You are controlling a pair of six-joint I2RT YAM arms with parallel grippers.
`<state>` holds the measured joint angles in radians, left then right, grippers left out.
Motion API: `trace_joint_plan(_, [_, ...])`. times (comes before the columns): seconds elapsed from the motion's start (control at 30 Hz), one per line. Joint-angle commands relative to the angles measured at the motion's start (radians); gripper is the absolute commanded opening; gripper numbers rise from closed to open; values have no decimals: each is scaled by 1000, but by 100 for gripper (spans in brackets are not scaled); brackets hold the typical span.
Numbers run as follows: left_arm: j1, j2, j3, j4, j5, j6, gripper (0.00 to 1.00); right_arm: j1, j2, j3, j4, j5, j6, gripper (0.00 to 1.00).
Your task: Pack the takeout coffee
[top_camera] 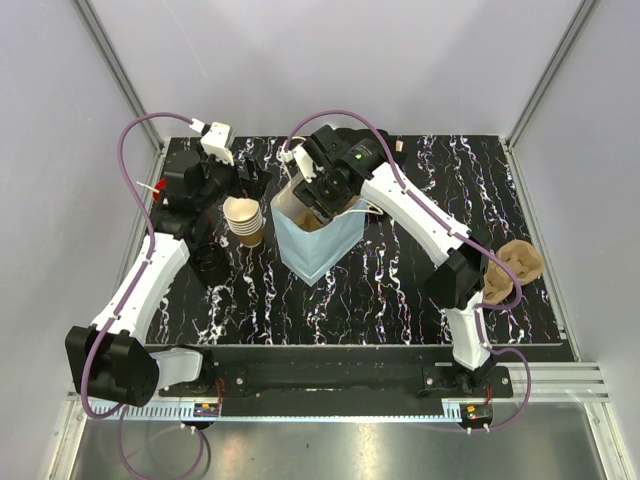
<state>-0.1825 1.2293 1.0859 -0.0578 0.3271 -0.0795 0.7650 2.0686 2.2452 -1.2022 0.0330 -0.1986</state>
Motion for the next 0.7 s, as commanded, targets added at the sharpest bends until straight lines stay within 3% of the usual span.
trace_joint_plan(0.0, [-5, -36, -6, 47, 6, 6, 99, -6, -16, 8, -8, -8, -13, 72])
trace_joint_plan(0.27, [-5, -34, -4, 47, 6, 6, 99, -6, -19, 20, -8, -7, -18, 82])
trace_joint_plan(0.67, [-6, -39, -3, 46, 9, 7, 99, -6, -53, 80, -10, 27, -61, 85])
